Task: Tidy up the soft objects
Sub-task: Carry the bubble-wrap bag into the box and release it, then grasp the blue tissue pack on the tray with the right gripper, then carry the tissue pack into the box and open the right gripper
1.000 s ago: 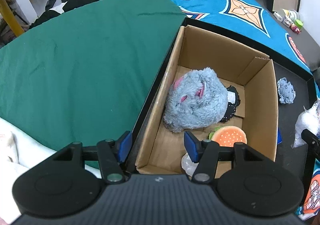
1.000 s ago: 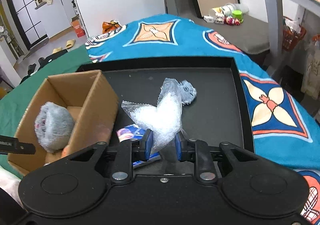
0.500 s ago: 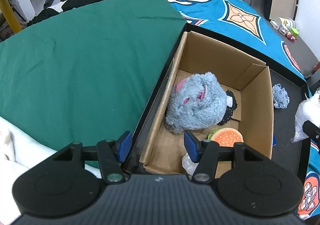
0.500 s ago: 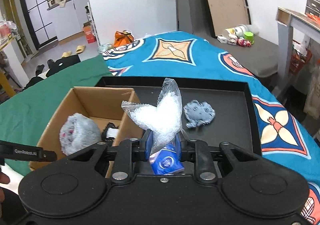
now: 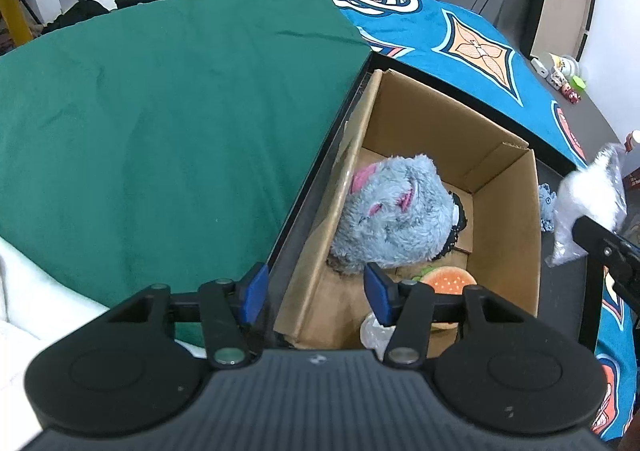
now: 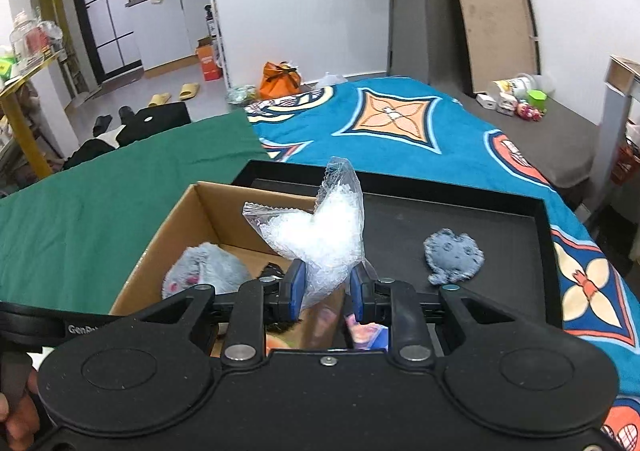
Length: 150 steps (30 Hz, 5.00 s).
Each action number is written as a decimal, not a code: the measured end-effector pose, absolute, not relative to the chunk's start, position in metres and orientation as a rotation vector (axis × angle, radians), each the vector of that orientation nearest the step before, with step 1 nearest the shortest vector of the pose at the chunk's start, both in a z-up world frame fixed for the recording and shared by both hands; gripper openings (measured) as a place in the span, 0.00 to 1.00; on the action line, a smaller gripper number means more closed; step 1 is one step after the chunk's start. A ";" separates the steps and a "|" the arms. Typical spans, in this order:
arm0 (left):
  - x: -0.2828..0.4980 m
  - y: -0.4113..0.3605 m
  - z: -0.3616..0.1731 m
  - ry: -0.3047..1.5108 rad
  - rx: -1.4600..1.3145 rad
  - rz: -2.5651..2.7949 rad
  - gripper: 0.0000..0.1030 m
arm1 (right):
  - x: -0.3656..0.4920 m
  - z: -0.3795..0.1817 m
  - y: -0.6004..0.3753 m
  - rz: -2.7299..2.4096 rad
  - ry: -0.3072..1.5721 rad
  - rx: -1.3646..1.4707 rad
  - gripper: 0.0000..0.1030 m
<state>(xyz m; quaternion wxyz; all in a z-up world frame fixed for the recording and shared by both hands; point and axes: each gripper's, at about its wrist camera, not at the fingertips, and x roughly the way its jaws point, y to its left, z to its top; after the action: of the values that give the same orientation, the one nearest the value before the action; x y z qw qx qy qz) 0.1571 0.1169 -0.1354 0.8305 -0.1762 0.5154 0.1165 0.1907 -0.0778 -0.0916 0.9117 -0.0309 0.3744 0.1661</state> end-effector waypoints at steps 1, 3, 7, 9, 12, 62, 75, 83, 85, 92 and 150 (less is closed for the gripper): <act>0.158 0.118 -0.136 1.094 -0.378 0.246 0.50 | 0.192 -0.092 -0.074 0.347 0.772 -0.066 0.23; 0.159 0.119 -0.139 1.099 -0.391 0.236 0.48 | 0.194 -0.092 -0.068 0.355 0.772 -0.068 0.23; 0.162 0.121 -0.144 1.111 -0.401 0.228 0.45 | 0.200 -0.091 -0.058 0.370 0.766 -0.068 0.23; 0.163 0.122 -0.146 1.116 -0.406 0.223 0.38 | 0.202 -0.090 -0.054 0.376 0.763 -0.063 0.23; 0.164 0.126 -0.150 1.128 -0.422 0.229 0.20 | 0.206 -0.092 -0.051 0.376 0.778 -0.059 0.28; 0.179 0.079 -0.141 1.164 -0.163 0.336 0.50 | 0.206 -0.196 -0.134 0.315 0.990 0.023 0.64; 0.179 0.072 -0.138 1.157 -0.147 0.342 0.50 | 0.199 -0.183 -0.143 0.329 0.955 0.005 0.48; 0.171 0.080 -0.131 1.132 -0.189 0.331 0.50 | 0.187 -0.159 -0.145 0.310 0.915 0.018 0.48; 0.169 0.083 -0.128 1.123 -0.205 0.327 0.50 | 0.183 -0.151 -0.144 0.303 0.898 0.017 0.48; 0.161 0.092 -0.124 1.098 -0.254 0.310 0.50 | 0.175 -0.125 -0.135 0.306 0.851 0.010 0.48; 0.151 0.125 -0.136 1.072 -0.445 0.246 0.25 | 0.168 -0.099 -0.099 0.352 0.871 0.056 0.50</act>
<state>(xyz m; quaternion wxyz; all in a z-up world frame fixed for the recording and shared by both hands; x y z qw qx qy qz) 0.1507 0.1248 -0.1356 0.8290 -0.2096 0.5052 0.1161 0.1683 -0.0993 -0.0990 0.8912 0.0270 0.4198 0.1696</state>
